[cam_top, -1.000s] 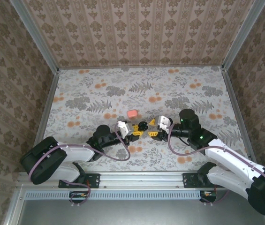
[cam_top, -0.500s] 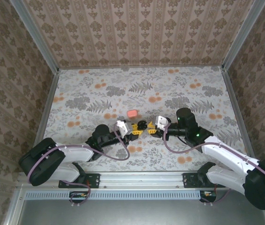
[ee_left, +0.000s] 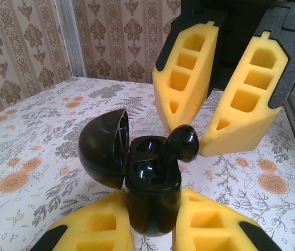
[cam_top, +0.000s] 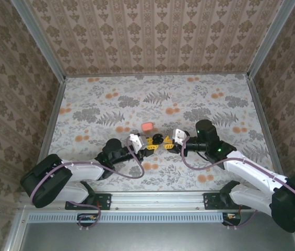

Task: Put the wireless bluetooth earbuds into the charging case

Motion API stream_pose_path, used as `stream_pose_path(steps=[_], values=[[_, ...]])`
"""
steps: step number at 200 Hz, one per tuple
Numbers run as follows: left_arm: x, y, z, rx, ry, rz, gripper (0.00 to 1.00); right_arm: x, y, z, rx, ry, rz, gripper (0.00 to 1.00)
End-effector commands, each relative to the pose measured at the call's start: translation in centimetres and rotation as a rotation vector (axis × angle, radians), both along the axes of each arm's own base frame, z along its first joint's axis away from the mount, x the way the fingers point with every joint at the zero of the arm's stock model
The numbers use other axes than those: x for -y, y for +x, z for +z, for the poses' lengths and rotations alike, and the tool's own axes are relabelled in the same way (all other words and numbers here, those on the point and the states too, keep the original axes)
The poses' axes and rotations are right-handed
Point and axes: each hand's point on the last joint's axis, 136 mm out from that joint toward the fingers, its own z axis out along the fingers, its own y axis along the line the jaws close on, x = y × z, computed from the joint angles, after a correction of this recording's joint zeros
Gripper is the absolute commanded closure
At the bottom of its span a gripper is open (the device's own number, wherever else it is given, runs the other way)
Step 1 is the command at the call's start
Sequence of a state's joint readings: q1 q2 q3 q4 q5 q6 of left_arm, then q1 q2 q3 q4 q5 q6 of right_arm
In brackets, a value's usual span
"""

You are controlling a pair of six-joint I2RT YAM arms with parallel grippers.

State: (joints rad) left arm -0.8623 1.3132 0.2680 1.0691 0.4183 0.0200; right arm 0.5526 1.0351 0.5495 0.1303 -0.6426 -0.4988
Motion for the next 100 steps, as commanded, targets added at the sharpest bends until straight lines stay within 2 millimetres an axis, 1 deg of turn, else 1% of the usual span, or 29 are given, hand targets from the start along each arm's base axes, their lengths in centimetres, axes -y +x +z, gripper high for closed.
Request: stream_pose_path(steps=[1, 24, 43, 63, 100], values=[[-0.1, 0.4, 1.4, 0.033, -0.031, 0.014, 0.86, 0.1, -0.4, 1.6, 0.060, 0.021, 0.005, 0.75], [-0.1, 0.4, 1.3, 0.030, -0.028, 0.015, 0.86, 0.8, -0.5, 2.0, 0.085, 0.014, -0.026, 0.73], [-0.1, 0.4, 1.4, 0.032, -0.029, 0.013, 0.85, 0.9, -0.7, 2.2, 0.087, 0.018, -0.025, 0.72], [0.0, 0.4, 1.5, 0.033, -0.031, 0.012, 0.85, 0.6, -0.7, 2.1, 0.067, 0.015, -0.008, 0.72], [0.1, 0.5, 1.6, 0.032, -0.032, 0.010, 0.85, -0.6, -0.5, 1.7, 0.036, 0.007, 0.030, 0.73]])
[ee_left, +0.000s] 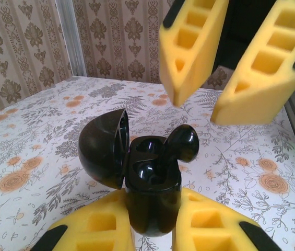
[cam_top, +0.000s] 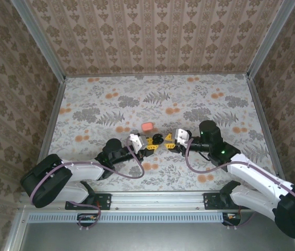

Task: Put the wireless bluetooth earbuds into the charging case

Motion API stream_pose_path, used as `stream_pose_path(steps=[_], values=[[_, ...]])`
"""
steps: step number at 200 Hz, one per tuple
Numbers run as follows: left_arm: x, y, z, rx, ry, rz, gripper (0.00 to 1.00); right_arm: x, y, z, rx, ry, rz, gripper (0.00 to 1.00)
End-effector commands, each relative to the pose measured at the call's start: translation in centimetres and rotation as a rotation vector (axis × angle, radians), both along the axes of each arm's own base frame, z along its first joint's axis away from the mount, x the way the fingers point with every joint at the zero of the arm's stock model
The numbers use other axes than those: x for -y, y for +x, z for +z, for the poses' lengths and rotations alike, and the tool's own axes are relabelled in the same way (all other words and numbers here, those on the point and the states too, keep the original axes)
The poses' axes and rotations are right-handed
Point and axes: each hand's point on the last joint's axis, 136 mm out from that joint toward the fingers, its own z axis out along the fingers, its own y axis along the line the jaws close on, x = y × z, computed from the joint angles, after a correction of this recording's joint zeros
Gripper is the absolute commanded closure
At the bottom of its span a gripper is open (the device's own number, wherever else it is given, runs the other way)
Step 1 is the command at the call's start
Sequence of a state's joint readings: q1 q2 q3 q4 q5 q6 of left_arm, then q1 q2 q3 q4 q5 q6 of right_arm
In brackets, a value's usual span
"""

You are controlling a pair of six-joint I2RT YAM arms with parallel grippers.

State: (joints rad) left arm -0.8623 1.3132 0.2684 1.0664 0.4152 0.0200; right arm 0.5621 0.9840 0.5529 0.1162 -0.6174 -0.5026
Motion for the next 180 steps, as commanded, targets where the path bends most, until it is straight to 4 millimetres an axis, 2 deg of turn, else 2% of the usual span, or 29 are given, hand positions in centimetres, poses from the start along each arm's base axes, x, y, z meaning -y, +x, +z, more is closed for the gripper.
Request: stream_pose_path(steps=[1, 84, 180], values=[[0.1, 0.5, 1.6, 0.034, -0.034, 0.008, 0.86, -0.9, -0.2, 0.4, -0.007, -0.005, 0.042, 0.73], [-0.1, 0.5, 1.5, 0.027, -0.032, 0.018, 0.86, -2.0, -0.2, 0.3, -0.026, 0.025, 0.077, 0.74], [-0.2, 0.6, 1.3, 0.019, -0.027, 0.025, 0.86, -2.5, 0.1, 0.9, -0.021, 0.045, 0.078, 0.84]])
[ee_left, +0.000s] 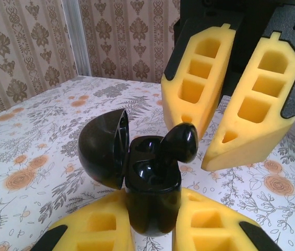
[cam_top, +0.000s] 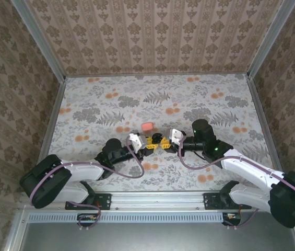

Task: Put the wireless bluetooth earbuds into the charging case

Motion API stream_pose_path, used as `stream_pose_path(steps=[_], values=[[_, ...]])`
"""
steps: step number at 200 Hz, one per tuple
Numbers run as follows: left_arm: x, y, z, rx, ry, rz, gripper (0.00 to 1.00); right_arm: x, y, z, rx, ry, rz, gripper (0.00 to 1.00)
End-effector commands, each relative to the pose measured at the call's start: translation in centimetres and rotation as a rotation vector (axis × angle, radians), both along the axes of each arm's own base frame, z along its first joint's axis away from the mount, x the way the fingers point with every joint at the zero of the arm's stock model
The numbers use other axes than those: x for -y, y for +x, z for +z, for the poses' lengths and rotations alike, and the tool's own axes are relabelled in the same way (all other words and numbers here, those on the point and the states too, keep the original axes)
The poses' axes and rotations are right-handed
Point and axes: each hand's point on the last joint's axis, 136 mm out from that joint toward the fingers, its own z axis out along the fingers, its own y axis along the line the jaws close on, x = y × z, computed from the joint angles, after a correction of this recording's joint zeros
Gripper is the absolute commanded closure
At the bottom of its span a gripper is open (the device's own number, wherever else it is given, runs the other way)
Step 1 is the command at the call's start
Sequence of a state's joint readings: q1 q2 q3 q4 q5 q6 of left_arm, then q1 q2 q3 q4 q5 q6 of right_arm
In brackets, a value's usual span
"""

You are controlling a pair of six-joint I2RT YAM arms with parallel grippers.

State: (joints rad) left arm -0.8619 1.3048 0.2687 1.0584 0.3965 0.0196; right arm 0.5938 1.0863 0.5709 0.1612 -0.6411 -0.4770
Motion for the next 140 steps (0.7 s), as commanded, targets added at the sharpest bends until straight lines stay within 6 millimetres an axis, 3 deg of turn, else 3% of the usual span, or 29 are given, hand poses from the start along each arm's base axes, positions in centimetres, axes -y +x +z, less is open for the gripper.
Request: stream_pose_path(steps=[1, 140], values=[[-0.07, 0.31, 1.25, 0.018, -0.027, 0.007, 0.86, -0.84, 0.09, 2.28, 0.040, 0.053, 0.031, 0.84], [-0.11, 0.31, 1.38, 0.015, -0.020, 0.009, 0.86, -1.55, 0.20, 1.67, 0.015, 0.029, 0.050, 0.85]])
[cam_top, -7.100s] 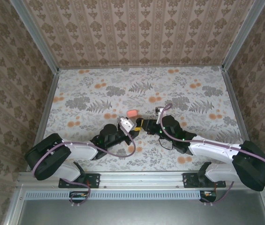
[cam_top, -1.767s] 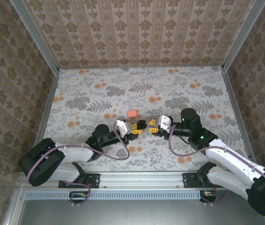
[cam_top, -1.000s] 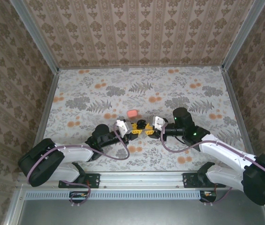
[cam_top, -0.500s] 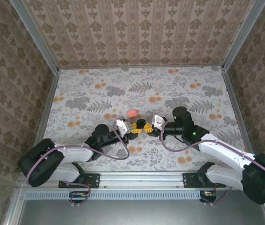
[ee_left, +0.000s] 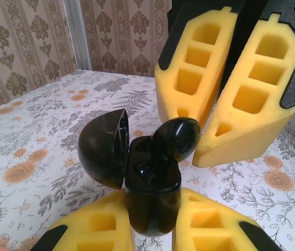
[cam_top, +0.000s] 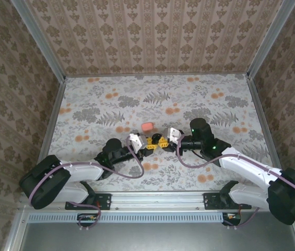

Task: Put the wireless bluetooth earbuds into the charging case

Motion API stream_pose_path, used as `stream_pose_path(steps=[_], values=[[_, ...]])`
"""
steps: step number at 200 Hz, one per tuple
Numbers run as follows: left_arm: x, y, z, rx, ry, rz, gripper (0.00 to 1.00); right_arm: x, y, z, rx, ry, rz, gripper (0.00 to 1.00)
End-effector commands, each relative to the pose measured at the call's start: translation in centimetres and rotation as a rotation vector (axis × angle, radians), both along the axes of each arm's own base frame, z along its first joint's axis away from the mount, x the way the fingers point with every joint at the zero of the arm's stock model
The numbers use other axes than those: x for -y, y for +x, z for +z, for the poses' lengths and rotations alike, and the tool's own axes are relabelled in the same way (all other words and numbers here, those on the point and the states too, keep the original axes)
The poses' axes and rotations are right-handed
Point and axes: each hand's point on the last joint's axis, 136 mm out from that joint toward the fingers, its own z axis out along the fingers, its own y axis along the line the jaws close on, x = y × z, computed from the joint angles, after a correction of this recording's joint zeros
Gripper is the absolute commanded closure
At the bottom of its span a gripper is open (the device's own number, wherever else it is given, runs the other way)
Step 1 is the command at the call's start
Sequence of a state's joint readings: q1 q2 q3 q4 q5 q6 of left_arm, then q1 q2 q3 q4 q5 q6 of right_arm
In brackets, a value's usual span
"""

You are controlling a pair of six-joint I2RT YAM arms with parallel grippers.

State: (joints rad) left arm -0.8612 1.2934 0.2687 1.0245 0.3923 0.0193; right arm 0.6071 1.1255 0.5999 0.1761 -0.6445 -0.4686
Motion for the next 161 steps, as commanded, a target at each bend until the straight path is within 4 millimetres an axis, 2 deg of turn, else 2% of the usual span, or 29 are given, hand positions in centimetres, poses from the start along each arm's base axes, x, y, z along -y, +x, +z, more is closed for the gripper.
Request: stream_pose_path(steps=[1, 62, 161], values=[[0.0, 0.3, 1.8, 0.030, -0.037, 0.004, 0.86, -0.7, -0.2, 1.3, 0.019, 0.022, 0.037, 0.85], [-0.1, 0.4, 2.0, 0.032, -0.036, 0.011, 0.86, -1.0, 0.0, 0.8, 0.005, 0.000, 0.040, 0.85], [0.0, 0.3, 1.7, 0.031, -0.020, 0.003, 0.86, -1.9, 0.0, 1.2, 0.009, 0.004, 0.060, 0.85]])
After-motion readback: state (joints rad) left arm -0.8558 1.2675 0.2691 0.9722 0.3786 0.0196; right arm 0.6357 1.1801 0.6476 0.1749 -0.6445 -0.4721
